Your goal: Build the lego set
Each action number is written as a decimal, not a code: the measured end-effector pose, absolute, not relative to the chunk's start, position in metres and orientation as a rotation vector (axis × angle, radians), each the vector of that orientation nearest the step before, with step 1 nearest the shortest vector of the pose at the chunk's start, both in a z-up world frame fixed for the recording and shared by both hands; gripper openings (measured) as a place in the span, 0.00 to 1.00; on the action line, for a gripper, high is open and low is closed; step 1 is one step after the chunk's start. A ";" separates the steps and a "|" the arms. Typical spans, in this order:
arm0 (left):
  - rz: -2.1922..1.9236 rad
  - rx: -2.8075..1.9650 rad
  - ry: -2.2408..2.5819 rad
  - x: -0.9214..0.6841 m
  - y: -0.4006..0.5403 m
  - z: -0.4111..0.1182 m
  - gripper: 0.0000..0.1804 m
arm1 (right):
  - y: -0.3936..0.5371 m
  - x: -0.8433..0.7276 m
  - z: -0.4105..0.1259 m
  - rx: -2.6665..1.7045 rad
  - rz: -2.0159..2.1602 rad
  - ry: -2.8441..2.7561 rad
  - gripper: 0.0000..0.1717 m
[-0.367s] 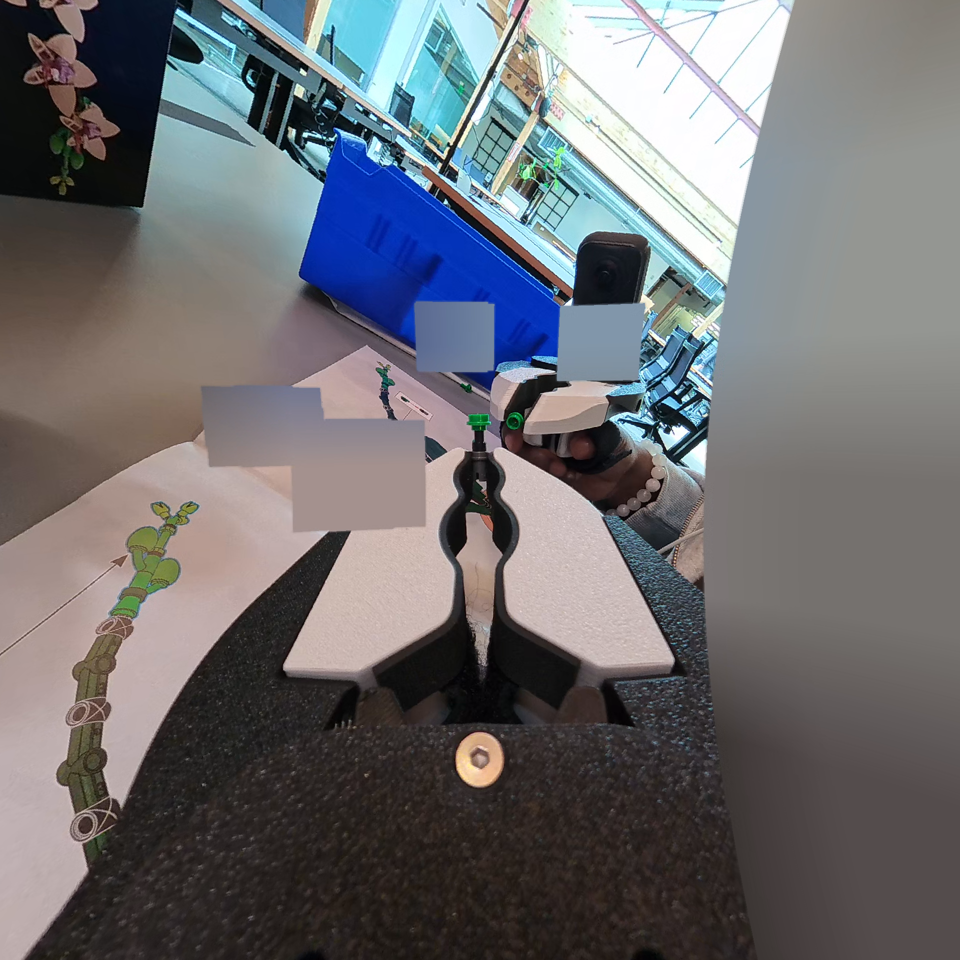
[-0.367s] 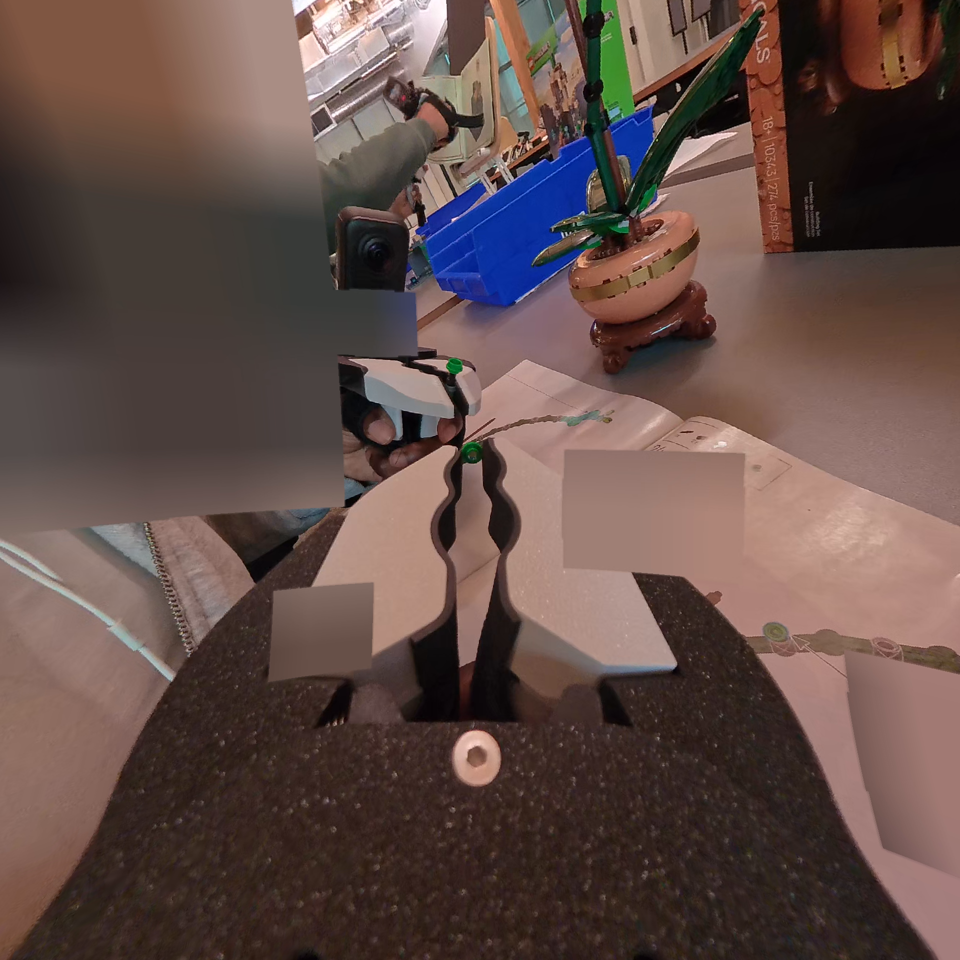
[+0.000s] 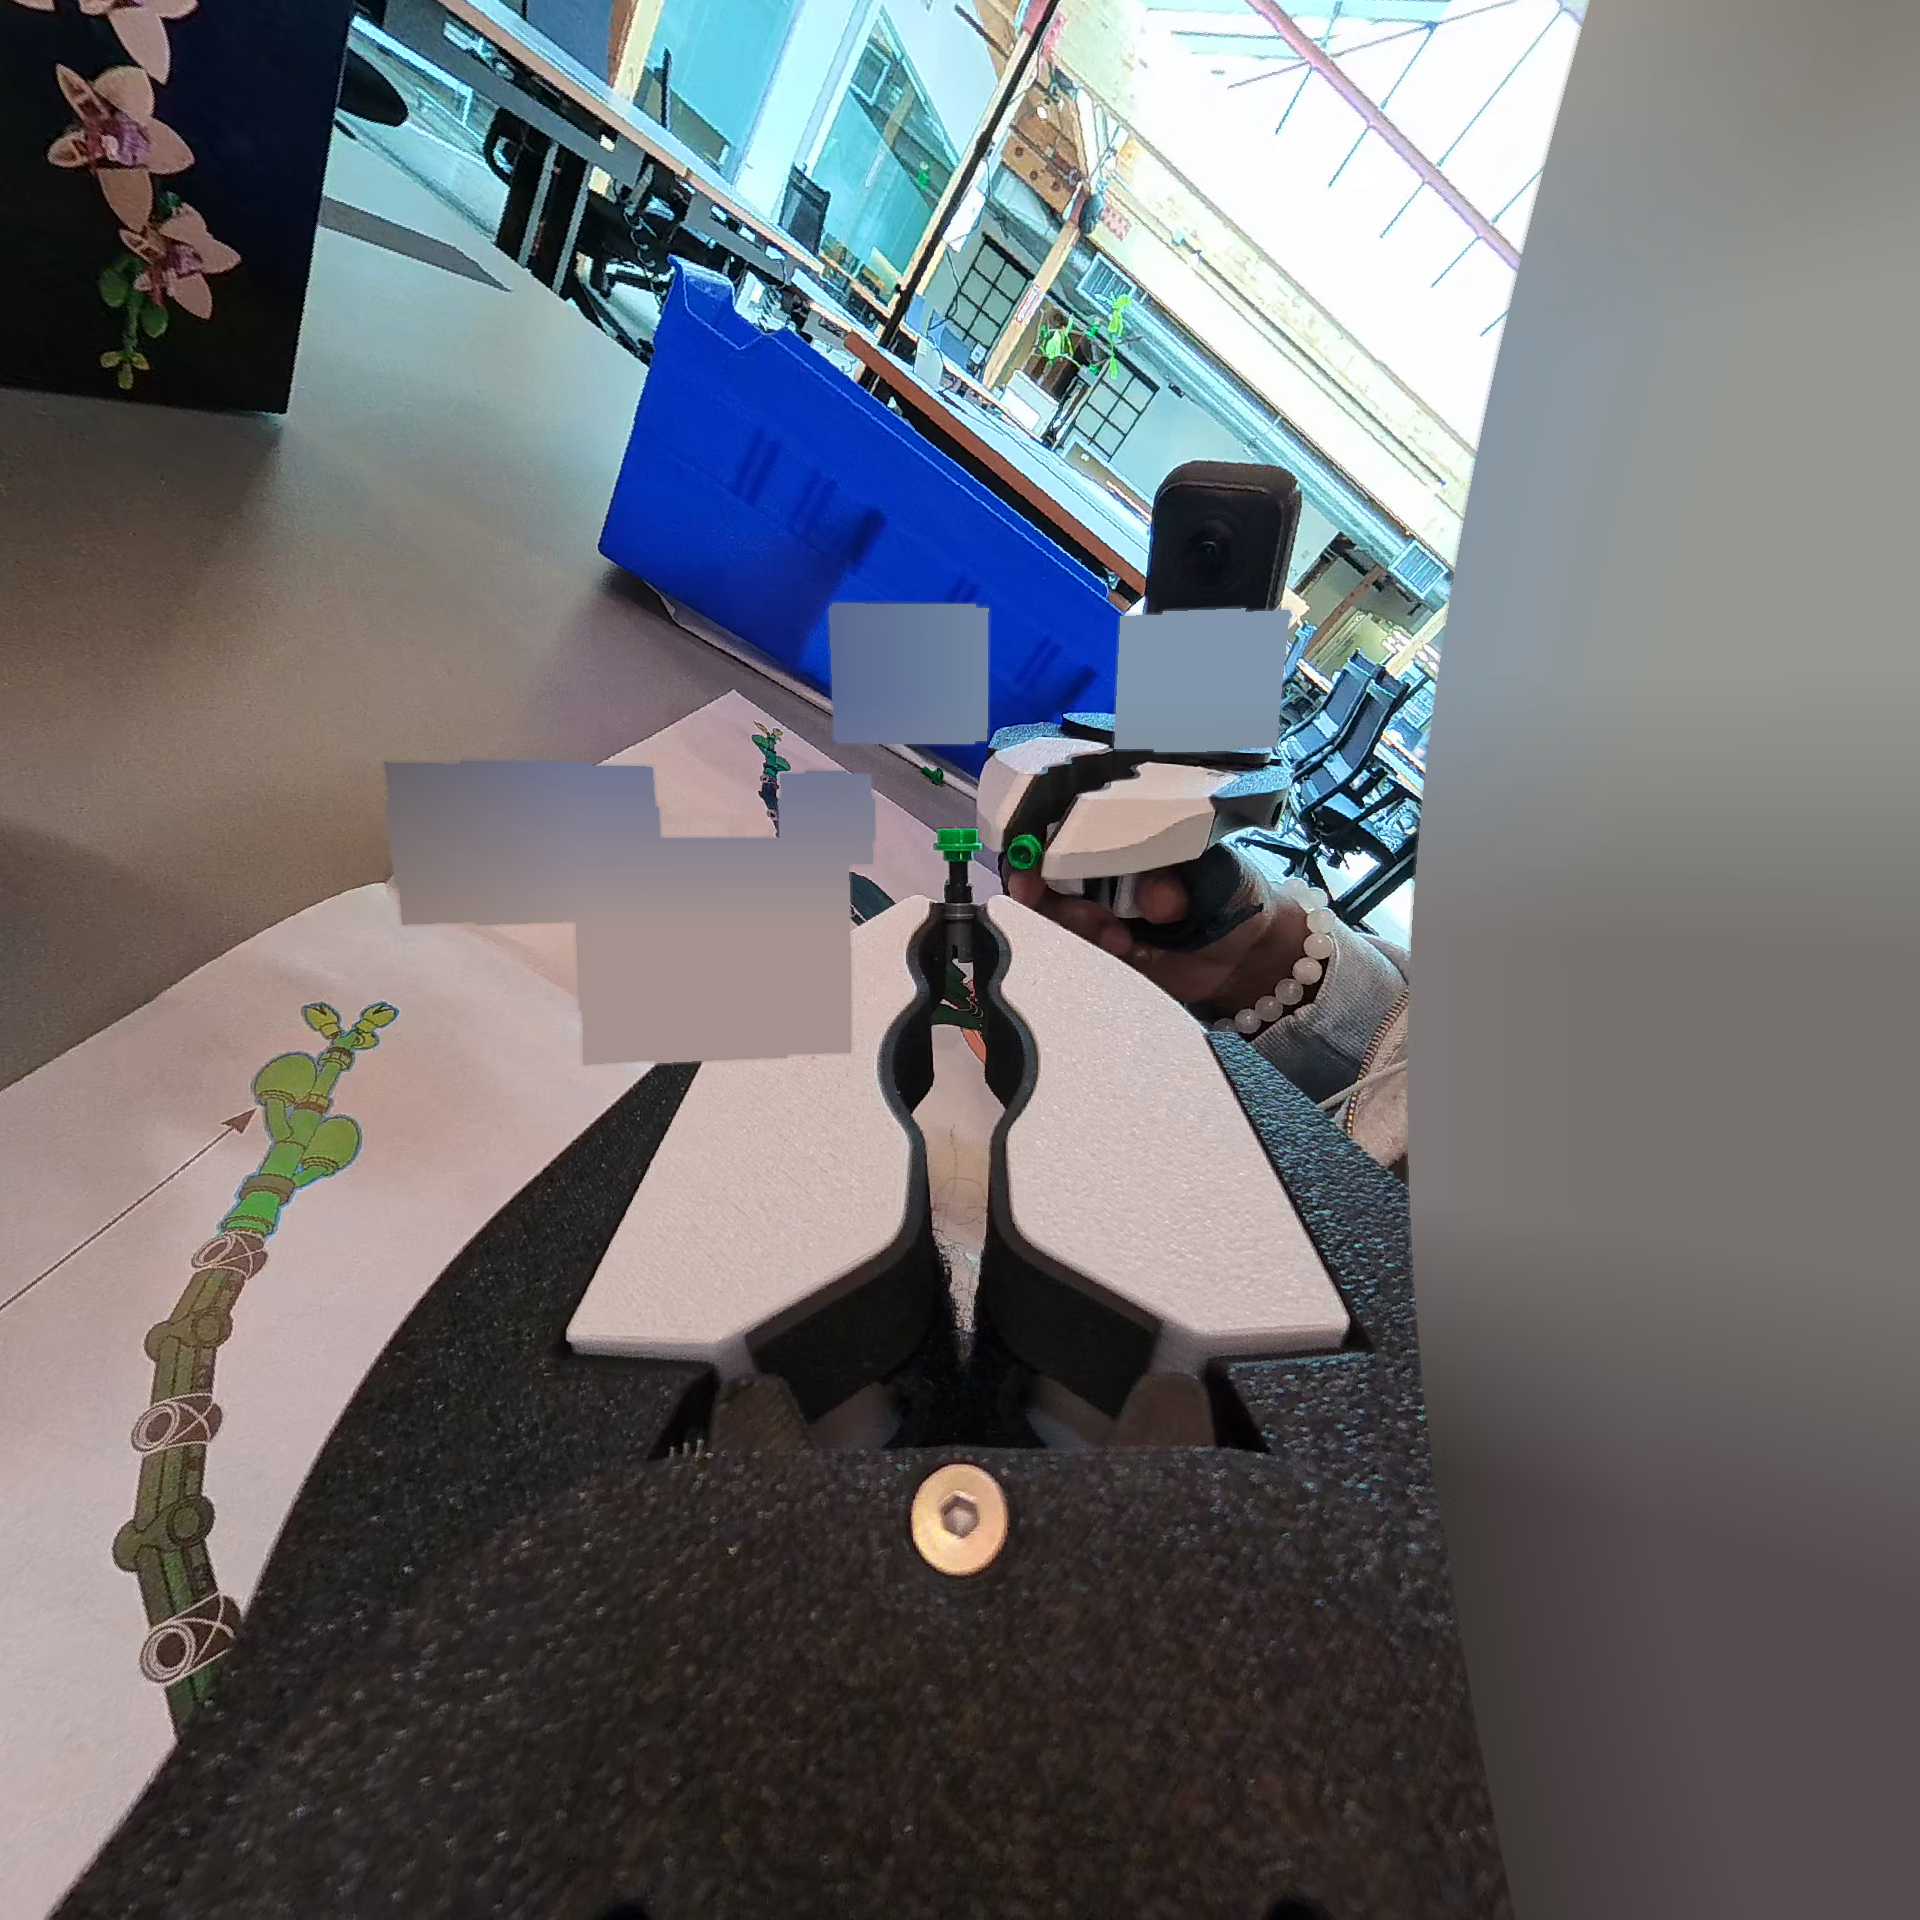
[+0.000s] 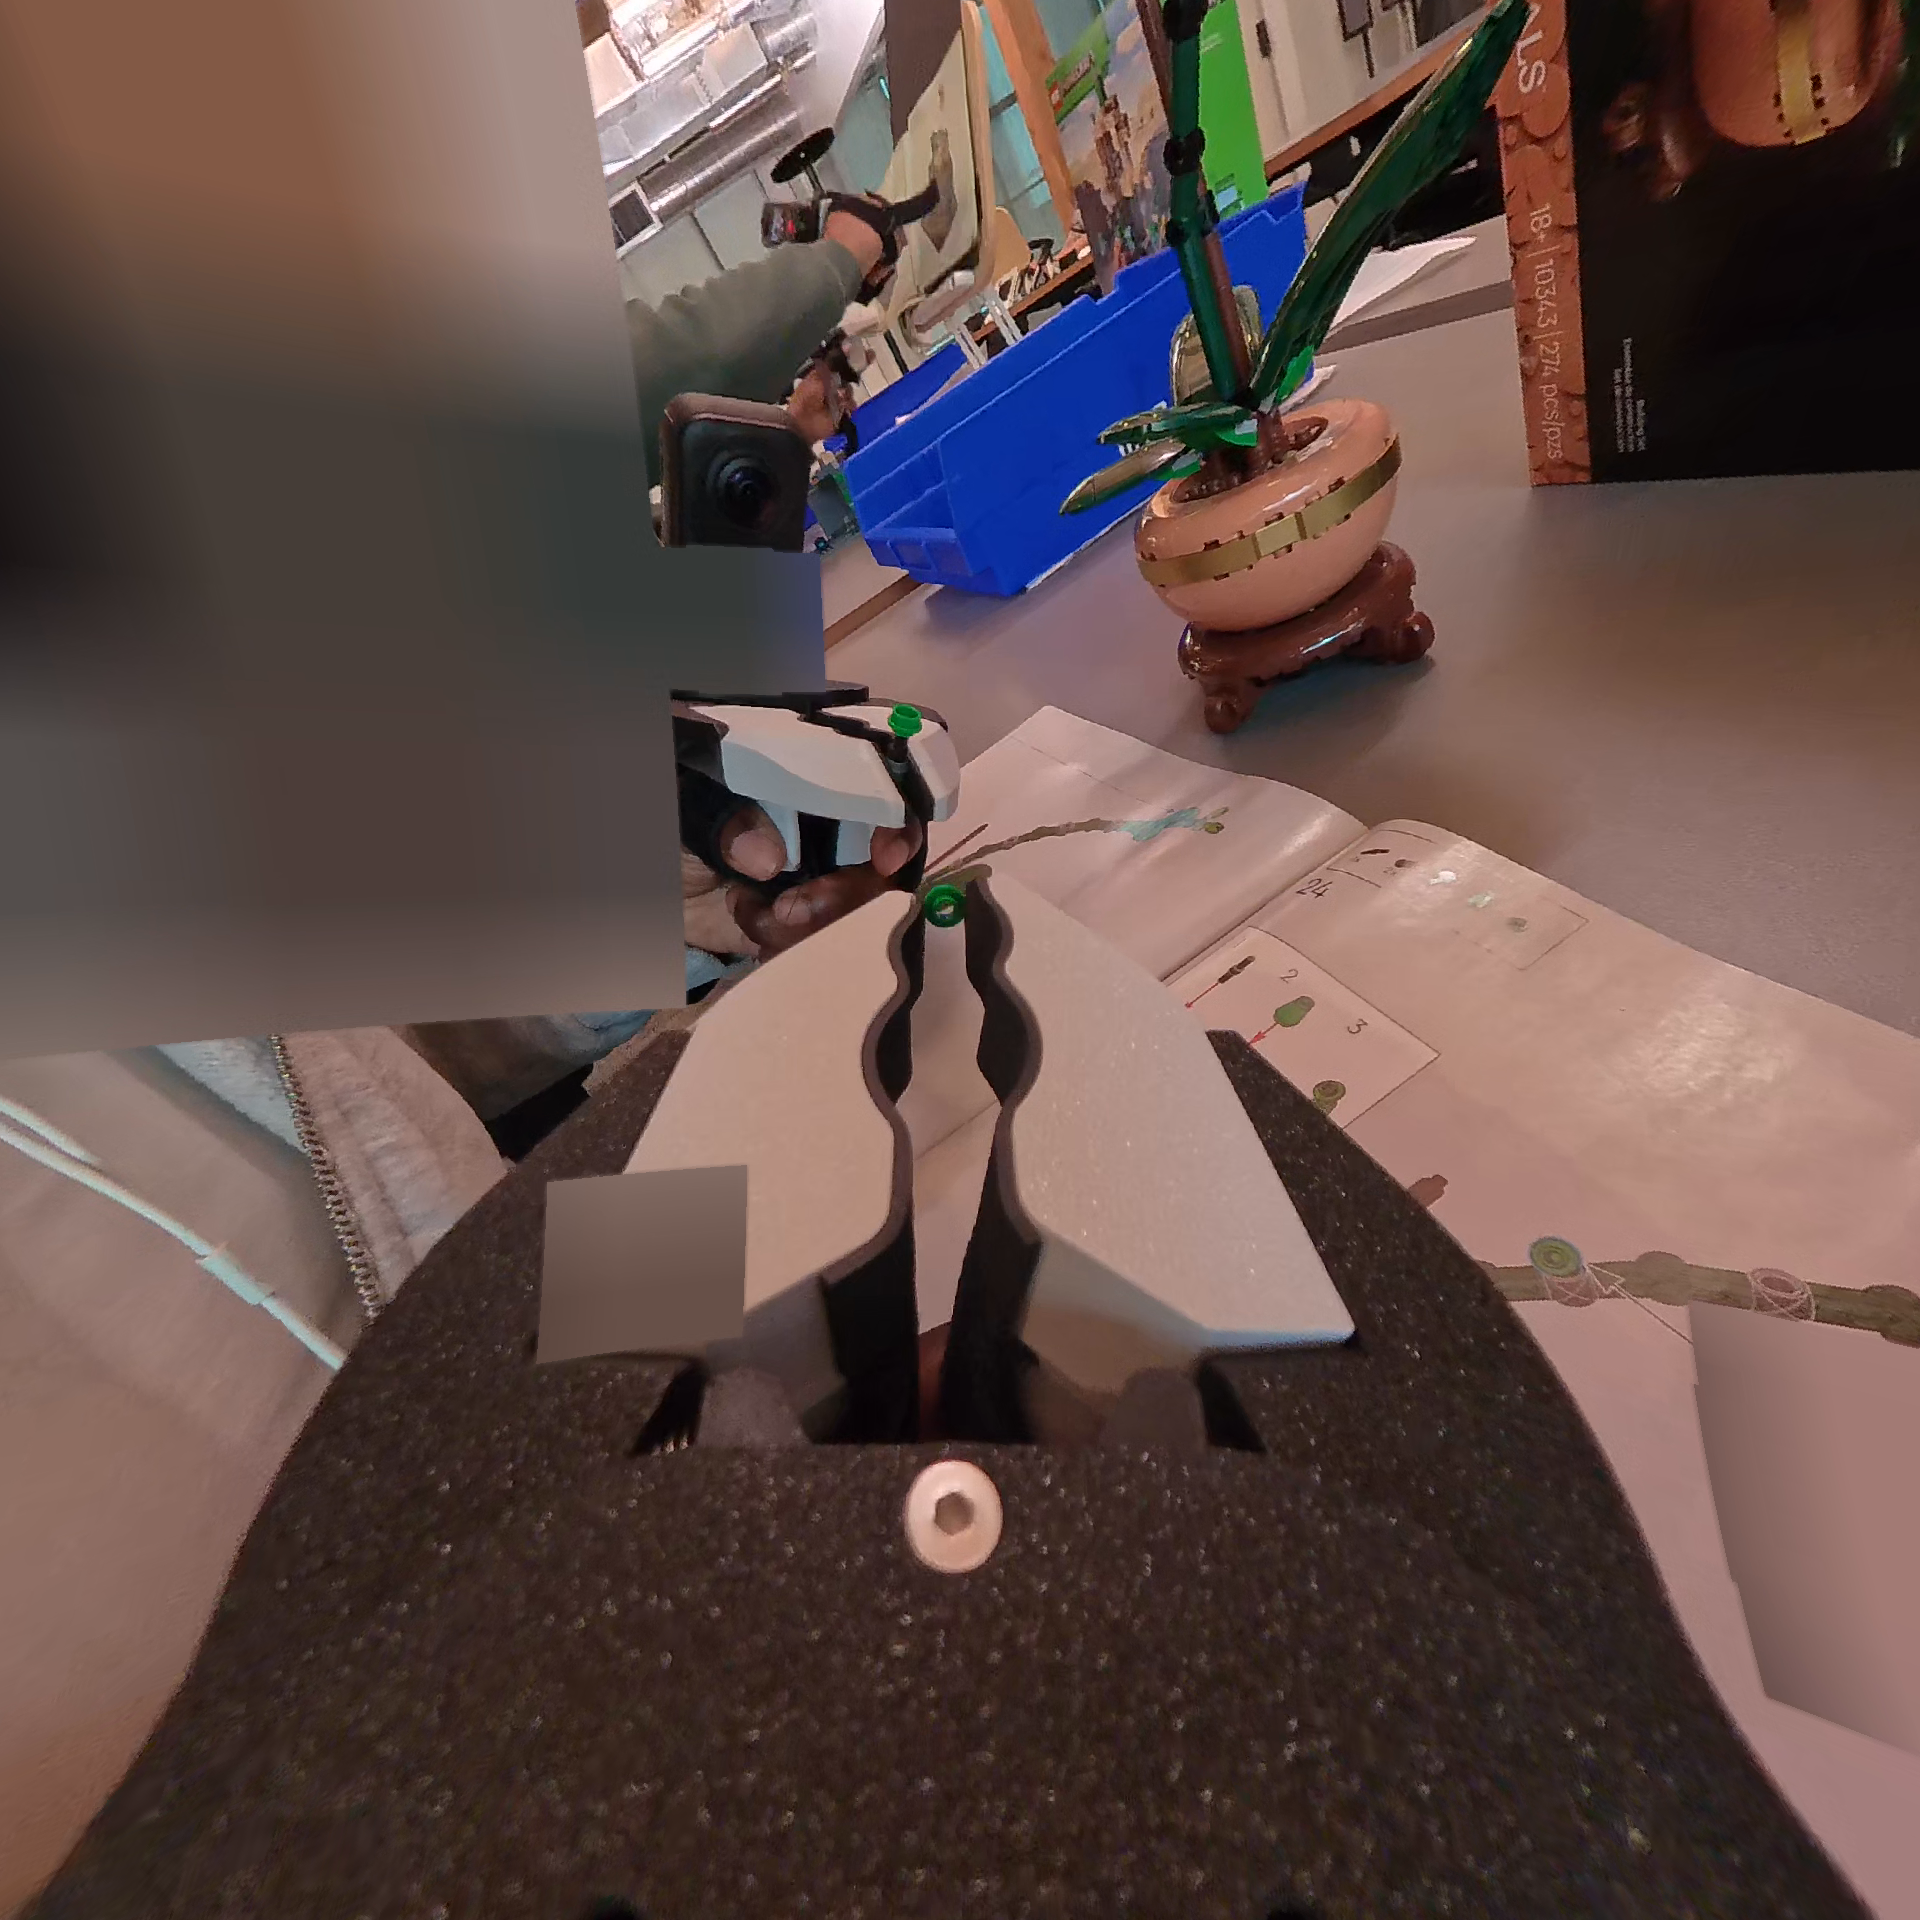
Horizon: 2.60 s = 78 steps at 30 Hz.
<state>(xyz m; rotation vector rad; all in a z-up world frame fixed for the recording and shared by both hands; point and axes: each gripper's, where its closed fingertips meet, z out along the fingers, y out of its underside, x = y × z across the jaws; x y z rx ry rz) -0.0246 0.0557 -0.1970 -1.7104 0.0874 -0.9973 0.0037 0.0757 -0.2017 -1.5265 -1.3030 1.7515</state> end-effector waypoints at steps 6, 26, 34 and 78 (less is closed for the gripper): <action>-1.000 -1.721 0.081 -0.025 0.057 -0.199 0.02 | 0.065 -0.006 -0.223 -1.632 1.609 -1.456 0.04; -0.931 -1.796 0.100 -0.022 0.056 -0.206 0.02 | 0.068 -0.008 -0.276 -1.519 0.833 -2.056 0.26; -0.918 -1.841 0.107 -0.020 0.058 -0.212 0.02 | 0.074 -0.024 -0.210 -1.248 1.016 -1.766 0.05; -0.769 -1.868 0.296 -0.006 0.054 -0.215 0.03 | 0.052 -0.024 -0.200 -1.469 1.520 -1.590 0.00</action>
